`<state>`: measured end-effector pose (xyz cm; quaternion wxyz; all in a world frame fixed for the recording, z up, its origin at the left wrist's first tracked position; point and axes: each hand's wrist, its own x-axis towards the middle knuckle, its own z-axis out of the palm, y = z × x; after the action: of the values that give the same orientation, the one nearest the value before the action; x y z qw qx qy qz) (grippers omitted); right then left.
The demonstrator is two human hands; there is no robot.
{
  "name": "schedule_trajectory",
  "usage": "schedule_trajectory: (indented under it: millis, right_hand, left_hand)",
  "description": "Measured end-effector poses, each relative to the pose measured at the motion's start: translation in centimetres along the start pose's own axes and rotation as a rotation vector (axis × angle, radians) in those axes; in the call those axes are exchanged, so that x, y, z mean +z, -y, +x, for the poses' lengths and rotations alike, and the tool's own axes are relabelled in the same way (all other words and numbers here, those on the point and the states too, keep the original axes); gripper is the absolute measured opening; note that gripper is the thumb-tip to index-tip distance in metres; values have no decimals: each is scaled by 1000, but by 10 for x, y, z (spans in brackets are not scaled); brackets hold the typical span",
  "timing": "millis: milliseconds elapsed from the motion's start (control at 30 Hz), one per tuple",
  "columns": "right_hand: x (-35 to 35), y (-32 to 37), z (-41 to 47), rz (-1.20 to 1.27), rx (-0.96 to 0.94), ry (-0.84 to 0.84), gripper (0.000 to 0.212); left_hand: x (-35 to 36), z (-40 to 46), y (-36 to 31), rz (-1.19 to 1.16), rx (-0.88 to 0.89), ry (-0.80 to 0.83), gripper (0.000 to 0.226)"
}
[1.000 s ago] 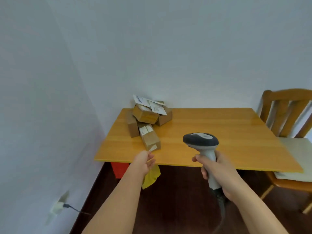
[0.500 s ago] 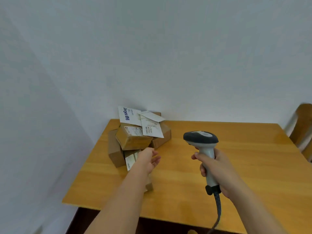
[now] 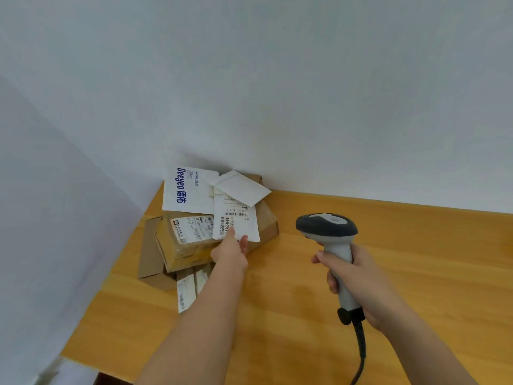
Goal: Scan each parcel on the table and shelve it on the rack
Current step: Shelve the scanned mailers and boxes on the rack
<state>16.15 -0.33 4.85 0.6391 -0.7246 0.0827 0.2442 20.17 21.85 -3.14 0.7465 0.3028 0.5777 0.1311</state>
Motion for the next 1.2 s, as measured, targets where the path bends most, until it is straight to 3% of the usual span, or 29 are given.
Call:
schedule_trajectory:
  millis: [167,367,667,1000,1200]
  right_hand:
    - [2,-4,13,4,26,16,14]
    - [4,1,19,-26,-10,25,10]
    - [12,8,18,-13,-10,30,13]
    - [-8,-4,28,-78,14,33,13]
    - [-17,-8,34,-27,28,10,13]
  left_hand:
    - [10,12,2,-6,-19,-84,34]
    - [15,14,2,28,-53,-31,17]
    - [19,12,0,121,-70,25,19]
    - [31,28,16,130,-87,-60,15]
    - [41,17,24,-15,-57,128,23]
